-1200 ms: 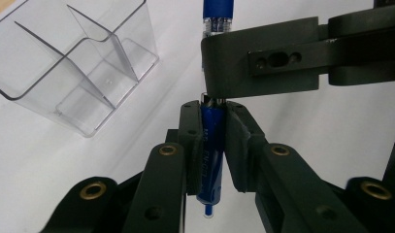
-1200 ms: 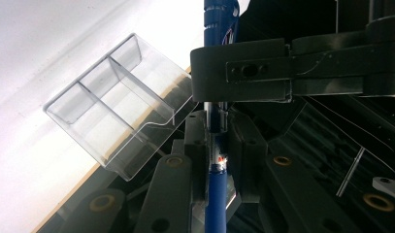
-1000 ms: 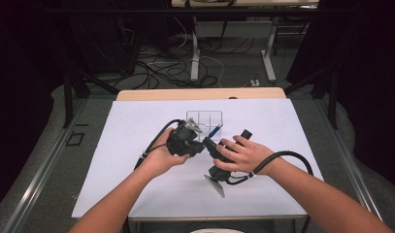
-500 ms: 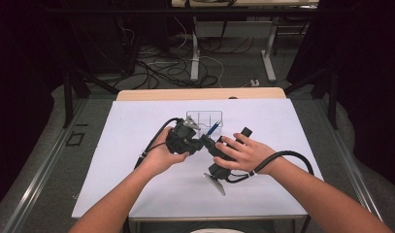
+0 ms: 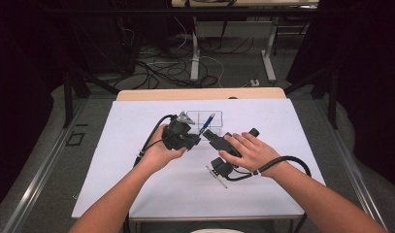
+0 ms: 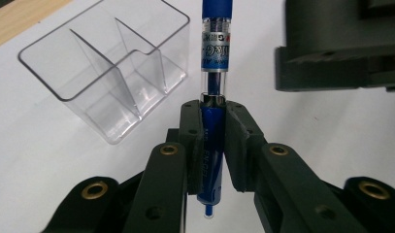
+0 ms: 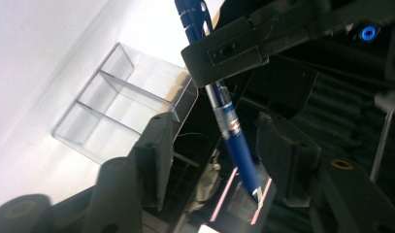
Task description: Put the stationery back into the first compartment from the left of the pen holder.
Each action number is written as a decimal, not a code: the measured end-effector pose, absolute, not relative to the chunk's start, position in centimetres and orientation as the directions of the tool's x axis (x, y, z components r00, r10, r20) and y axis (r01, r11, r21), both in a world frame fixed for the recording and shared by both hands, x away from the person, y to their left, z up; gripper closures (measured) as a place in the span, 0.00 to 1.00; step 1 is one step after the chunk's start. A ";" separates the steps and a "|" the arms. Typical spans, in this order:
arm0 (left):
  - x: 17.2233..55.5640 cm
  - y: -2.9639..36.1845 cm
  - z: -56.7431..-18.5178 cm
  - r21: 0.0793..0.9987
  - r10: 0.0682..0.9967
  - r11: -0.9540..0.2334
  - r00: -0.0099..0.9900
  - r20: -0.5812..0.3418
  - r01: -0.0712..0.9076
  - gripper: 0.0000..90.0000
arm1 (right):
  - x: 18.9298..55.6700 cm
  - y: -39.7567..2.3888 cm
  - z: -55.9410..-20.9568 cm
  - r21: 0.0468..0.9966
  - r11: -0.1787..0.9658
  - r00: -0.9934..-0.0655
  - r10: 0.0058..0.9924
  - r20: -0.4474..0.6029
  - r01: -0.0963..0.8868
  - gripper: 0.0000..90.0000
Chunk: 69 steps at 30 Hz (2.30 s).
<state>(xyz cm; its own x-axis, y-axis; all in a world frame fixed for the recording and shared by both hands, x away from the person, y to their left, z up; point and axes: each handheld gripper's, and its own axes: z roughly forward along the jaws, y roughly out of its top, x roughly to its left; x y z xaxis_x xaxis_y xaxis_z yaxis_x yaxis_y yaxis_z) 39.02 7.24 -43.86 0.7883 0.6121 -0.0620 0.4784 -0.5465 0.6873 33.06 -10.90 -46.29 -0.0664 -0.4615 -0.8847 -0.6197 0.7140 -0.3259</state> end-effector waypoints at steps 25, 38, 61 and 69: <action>41.5 8.6 -42.8 0.839 0.697 -0.312 0.708 -0.117 0.446 0.88 | 34.3 -12.7 -46.8 0.675 0.737 -0.787 0.397 -0.473 -0.033 0.17; 43.6 9.0 -43.1 0.889 0.750 -0.203 0.649 -0.128 0.410 0.88 | 35.8 -16.0 -47.4 0.795 0.524 -0.739 0.657 -0.150 0.304 0.05; 46.0 7.2 -45.5 0.901 0.817 -0.147 0.563 -0.122 0.408 0.88 | 35.9 -19.1 -49.4 0.800 0.370 -0.636 0.772 0.019 0.472 0.00; 46.2 7.0 -46.4 0.896 0.829 -0.136 0.544 -0.130 0.422 0.88 | 36.0 -19.6 -50.0 0.805 0.351 -0.627 0.778 0.033 0.478 0.00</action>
